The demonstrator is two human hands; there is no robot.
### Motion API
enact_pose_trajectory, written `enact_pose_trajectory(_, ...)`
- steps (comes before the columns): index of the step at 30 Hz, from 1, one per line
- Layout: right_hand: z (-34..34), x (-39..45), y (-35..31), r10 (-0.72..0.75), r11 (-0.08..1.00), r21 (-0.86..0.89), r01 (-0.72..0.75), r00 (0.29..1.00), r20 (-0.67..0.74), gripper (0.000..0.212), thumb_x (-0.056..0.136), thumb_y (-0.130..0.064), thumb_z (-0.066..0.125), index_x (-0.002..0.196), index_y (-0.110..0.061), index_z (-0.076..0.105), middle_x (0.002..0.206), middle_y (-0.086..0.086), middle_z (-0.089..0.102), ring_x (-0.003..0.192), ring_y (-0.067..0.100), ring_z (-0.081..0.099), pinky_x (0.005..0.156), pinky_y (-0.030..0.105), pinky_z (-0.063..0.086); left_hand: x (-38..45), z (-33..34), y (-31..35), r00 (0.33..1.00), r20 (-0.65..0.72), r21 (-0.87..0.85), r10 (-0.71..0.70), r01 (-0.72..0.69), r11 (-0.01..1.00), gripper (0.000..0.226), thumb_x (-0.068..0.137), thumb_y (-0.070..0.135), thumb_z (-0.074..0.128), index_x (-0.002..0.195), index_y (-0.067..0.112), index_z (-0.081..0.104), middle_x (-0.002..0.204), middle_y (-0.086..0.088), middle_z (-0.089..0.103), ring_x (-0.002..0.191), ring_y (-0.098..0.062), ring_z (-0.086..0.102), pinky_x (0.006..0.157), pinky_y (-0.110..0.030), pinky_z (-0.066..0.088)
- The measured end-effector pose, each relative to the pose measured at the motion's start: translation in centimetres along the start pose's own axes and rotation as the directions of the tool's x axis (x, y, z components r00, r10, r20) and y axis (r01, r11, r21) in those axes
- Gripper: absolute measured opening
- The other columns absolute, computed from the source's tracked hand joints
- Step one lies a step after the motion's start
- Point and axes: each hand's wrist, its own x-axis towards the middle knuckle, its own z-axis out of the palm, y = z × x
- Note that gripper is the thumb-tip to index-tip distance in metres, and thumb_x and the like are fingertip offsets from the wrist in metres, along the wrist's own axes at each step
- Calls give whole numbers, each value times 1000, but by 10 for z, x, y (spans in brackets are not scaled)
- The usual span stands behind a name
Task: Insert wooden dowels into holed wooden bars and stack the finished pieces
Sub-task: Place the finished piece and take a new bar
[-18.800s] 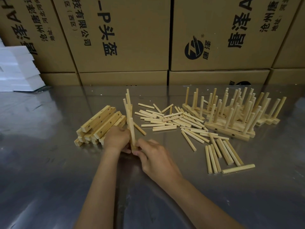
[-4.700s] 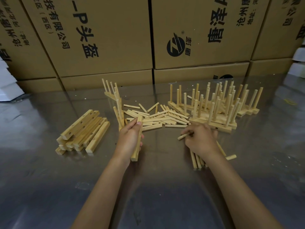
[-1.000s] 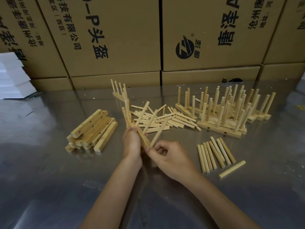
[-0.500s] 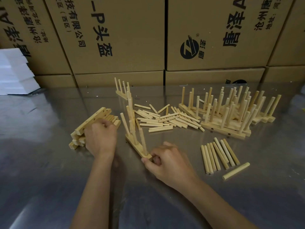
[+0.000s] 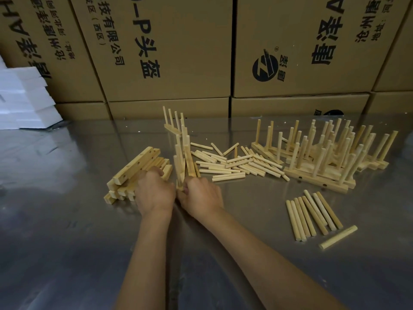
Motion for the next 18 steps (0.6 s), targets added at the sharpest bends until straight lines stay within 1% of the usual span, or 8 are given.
enact_pose_trajectory(3, 8, 16, -1, 75, 997, -7, -75, 996, -47, 37, 95, -52, 53, 81, -18, 62, 91, 9, 68, 90, 31, 63, 67, 33, 36, 1, 3, -1, 998, 45, 50, 38, -40, 998, 36, 86, 18, 73, 121, 9, 65, 127, -17, 57, 117, -37, 55, 89, -42, 46)
enact_pose_trajectory(5, 12, 23, 2, 149, 989, -3, -150, 985, -85, 46, 93, -59, 53, 80, -17, 66, 89, 8, 69, 88, 30, 64, 66, 32, 35, 2, 4, -3, 996, 84, 89, 32, -39, 995, 38, 91, 25, 70, 124, 7, 62, 127, -19, 54, 120, -37, 52, 92, -44, 46)
enact_pose_trajectory(9, 13, 28, 4, 247, 964, 117, -241, 968, -42, 55, 85, -65, 59, 57, -19, 51, 68, -3, 64, 73, 21, 61, 62, 29, 35, 1, 5, -3, 993, 117, 130, 31, -46, 990, 36, 95, 28, 64, 122, 5, 59, 120, -20, 60, 117, -38, 53, 90, -46, 48)
enact_pose_trajectory(11, 9, 22, 9, 249, 931, 277, -238, 969, -4, 47, 83, -57, 63, 56, -20, 52, 59, -9, 59, 67, 14, 59, 61, 27, 36, -1, 4, -2, 991, 133, 134, 16, -34, 990, 38, 93, 29, 64, 121, 5, 54, 118, -21, 61, 115, -40, 55, 87, -45, 48)
enact_pose_trajectory(13, -2, 12, 19, 221, 918, 359, -167, 969, -114, 26, 83, -40, 63, 64, -23, 55, 62, -11, 57, 67, 9, 56, 59, 26, 37, -2, 2, 1, 992, 125, 115, -5, -10, 993, 45, 89, 27, 65, 124, 7, 46, 115, -21, 61, 109, -41, 58, 82, -44, 48)
enact_pose_trajectory(15, -16, 3, 41, 147, 979, 177, -101, 952, -269, 3, 84, -27, 59, 84, -27, 62, 83, -11, 60, 86, 12, 54, 68, 30, 44, -4, -2, 5, 997, 81, 42, 4, -7, 999, 46, 89, 25, 60, 126, 8, 39, 109, -19, 62, 100, -41, 60, 75, -42, 45)
enact_pose_trajectory(16, -23, -1, 51, 117, 993, 48, -108, 953, -279, 13, 86, -23, 57, 97, -25, 65, 97, -8, 61, 98, 15, 52, 78, 33, 45, -6, -4, 7, 998, 58, -19, 5, -4, 1000, 44, 90, 24, 56, 127, 9, 37, 106, -18, 62, 95, -40, 59, 74, -41, 42)
enact_pose_trajectory(18, -36, -8, 70, 99, 985, -123, -123, 978, -183, 25, 90, -18, 55, 113, -21, 65, 114, -5, 59, 112, 18, 46, 92, 34, 38, -7, -7, 10, 998, 64, -148, -27, 36, 988, 44, 91, 24, 46, 133, 12, 35, 101, -13, 59, 92, -36, 53, 75, -42, 39)
